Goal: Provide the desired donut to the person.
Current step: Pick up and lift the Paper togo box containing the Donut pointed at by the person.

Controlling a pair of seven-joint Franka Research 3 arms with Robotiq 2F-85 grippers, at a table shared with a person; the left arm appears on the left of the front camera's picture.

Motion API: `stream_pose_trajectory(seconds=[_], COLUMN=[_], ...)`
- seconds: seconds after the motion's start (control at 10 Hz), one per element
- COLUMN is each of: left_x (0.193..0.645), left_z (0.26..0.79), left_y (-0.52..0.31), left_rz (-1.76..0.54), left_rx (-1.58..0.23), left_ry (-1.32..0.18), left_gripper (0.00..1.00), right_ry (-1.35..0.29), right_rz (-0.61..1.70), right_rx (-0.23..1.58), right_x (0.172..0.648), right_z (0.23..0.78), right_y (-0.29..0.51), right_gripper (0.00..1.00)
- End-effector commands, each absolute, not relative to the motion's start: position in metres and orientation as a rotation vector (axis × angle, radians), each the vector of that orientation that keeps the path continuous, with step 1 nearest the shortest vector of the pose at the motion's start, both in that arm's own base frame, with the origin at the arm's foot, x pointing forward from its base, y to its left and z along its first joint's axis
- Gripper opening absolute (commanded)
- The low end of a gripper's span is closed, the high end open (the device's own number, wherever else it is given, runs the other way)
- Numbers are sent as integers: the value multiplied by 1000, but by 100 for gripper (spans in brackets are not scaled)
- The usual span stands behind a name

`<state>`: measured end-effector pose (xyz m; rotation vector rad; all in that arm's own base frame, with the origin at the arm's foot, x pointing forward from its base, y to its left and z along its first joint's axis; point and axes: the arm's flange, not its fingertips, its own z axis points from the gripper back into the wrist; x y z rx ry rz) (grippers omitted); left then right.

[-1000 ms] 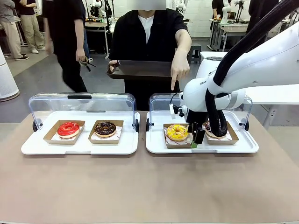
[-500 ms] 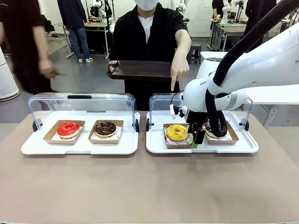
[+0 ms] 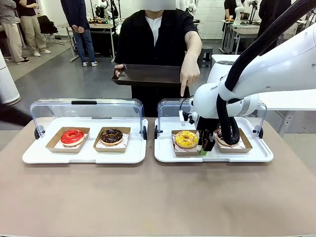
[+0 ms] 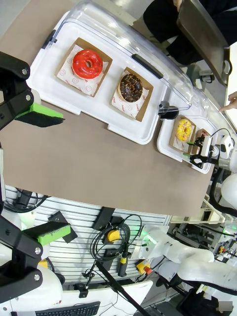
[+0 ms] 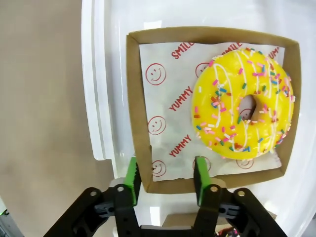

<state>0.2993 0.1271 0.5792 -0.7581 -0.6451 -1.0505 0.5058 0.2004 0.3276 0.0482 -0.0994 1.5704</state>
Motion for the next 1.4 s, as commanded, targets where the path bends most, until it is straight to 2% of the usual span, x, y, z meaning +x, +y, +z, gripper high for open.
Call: stream_pose_trajectory(seconds=[0.0, 0.1, 0.2, 0.9, 1.3], left_x=[299, 299, 299, 299, 299], left_z=[580, 580, 580, 580, 580], left_y=[128, 128, 128, 128, 128], left_rz=[-1060, -1060, -1060, -1060, -1060], left_rx=[-762, -762, -762, -762, -762], left_ry=[-661, -661, -661, -661, -661], left_gripper=[100, 100, 100, 100, 100], right_ry=[-106, -104, -101, -62, 5], right_rz=[1581, 1579, 1579, 1590, 1684], right_rx=[59, 59, 60, 30, -42], right_x=[512, 512, 512, 502, 427], right_z=[324, 324, 324, 337, 434], right_y=[199, 199, 199, 203, 238], right_gripper=[16, 6, 0, 0, 0])
